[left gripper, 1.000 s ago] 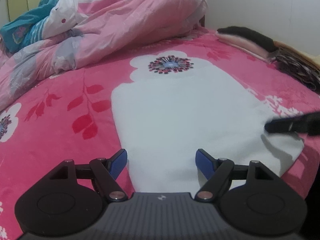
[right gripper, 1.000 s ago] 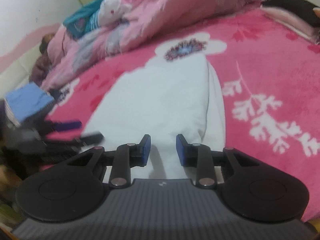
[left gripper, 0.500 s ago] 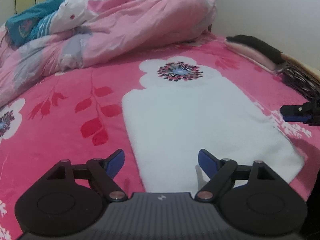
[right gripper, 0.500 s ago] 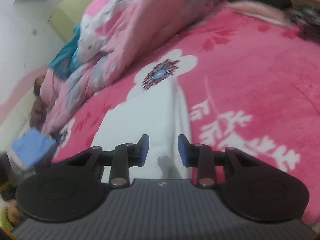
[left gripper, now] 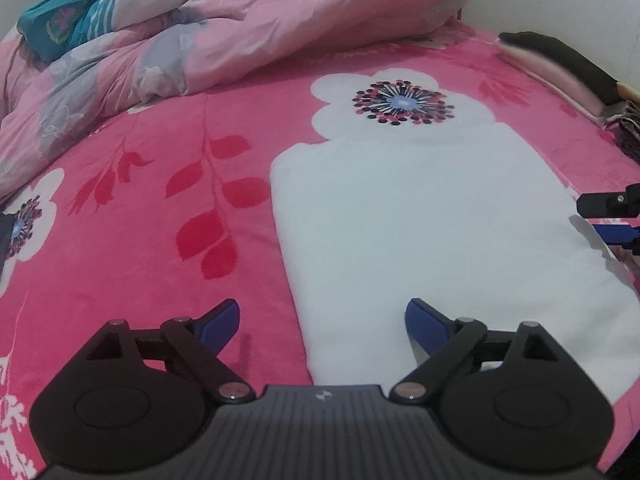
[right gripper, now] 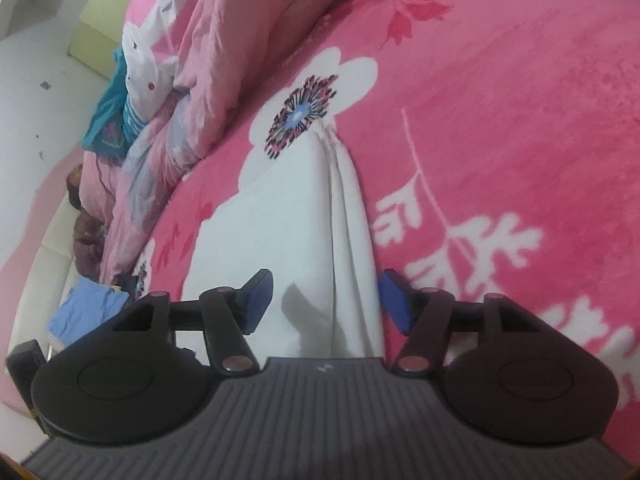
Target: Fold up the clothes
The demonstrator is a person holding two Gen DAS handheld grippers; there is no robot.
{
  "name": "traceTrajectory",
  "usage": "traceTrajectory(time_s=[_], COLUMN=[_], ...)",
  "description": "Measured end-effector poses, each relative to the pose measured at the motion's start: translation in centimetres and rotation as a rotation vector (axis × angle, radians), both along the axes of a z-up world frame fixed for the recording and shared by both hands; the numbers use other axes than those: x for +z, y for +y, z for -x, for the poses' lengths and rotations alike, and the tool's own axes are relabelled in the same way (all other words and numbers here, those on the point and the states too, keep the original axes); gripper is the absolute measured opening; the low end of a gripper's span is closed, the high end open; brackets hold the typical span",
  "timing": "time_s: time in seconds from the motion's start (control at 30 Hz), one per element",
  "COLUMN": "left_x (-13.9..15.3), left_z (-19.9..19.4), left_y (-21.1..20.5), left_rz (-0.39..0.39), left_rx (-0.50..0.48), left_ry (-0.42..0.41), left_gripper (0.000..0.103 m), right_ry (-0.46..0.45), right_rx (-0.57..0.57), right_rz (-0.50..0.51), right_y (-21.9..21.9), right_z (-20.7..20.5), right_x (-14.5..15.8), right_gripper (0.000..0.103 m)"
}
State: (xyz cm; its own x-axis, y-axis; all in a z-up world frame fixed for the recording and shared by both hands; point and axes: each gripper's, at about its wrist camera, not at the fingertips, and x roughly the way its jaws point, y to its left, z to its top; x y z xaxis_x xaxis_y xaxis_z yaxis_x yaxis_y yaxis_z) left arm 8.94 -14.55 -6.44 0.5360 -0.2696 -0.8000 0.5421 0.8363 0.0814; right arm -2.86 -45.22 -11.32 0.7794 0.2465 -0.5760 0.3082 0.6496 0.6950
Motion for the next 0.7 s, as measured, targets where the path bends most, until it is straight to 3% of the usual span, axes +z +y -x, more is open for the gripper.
traceTrajectory(time_s=[0.2, 0.7], left_x=[-0.07, -0.07], left_z=[-0.15, -0.02], left_y=[-0.17, -0.53], left_rz=[-0.013, -0.030], left_rx=[0.018, 0.028], left_ry=[0.005, -0.006], left_gripper=[0.093, 0.093], right_ry=[-0.003, -0.006], right_rx=[0.007, 0.016], right_rz=[-0.008, -0.016], right_y=[0.04, -0.28], right_z=[-0.37, -0.35], right_x=[-0.08, -0.27], right_gripper=[0.069, 0.071])
